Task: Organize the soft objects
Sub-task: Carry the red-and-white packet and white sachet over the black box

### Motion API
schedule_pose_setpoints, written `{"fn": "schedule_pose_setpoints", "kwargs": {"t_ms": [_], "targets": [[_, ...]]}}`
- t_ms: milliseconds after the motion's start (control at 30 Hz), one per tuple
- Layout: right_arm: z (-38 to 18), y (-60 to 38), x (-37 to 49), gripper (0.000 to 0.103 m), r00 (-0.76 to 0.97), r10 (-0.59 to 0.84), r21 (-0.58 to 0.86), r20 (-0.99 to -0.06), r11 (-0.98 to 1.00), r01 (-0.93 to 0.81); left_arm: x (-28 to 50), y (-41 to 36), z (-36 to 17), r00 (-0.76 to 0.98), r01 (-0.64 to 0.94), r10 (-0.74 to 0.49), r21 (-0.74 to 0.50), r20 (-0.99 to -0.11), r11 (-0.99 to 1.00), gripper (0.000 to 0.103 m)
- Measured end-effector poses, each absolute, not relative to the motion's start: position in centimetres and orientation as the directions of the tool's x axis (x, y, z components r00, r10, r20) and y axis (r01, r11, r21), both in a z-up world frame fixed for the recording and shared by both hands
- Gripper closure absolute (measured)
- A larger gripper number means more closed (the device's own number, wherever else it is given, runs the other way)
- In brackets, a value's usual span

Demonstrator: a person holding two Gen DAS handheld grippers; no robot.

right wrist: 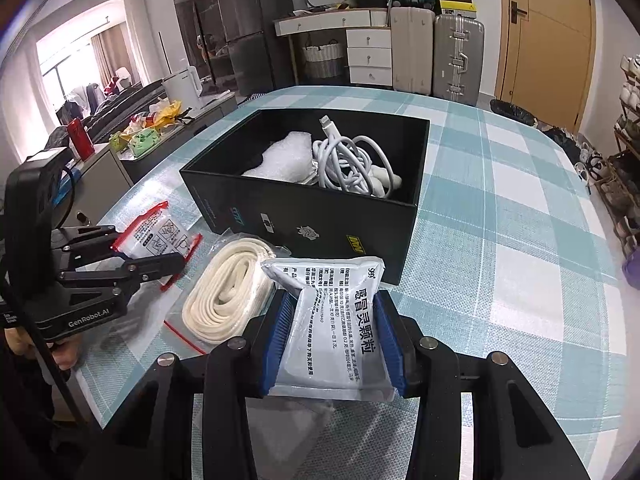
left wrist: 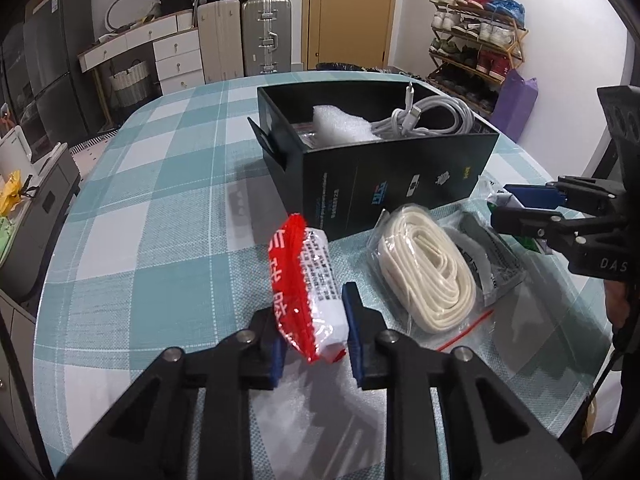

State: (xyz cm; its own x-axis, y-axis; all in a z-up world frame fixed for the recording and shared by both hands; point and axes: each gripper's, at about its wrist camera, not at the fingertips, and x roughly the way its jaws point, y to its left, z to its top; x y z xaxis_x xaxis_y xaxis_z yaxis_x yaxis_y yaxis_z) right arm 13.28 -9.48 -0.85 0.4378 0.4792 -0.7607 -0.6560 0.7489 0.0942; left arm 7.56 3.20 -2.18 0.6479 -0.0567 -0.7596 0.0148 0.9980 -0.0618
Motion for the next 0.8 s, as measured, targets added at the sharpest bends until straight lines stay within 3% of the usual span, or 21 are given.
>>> {"fn": "schedule_pose_setpoints", "kwargs": {"t_ms": [800], "targets": [[2.1, -9.6, 11.8, 0.060, 0.494, 0.506, 0.060, -0.707, 0.739, -0.671, 5.9, 3.5, 1.6, 0.739, 0.011, -0.080, -0.107, -0.669, 0.994, 0.084]]}}
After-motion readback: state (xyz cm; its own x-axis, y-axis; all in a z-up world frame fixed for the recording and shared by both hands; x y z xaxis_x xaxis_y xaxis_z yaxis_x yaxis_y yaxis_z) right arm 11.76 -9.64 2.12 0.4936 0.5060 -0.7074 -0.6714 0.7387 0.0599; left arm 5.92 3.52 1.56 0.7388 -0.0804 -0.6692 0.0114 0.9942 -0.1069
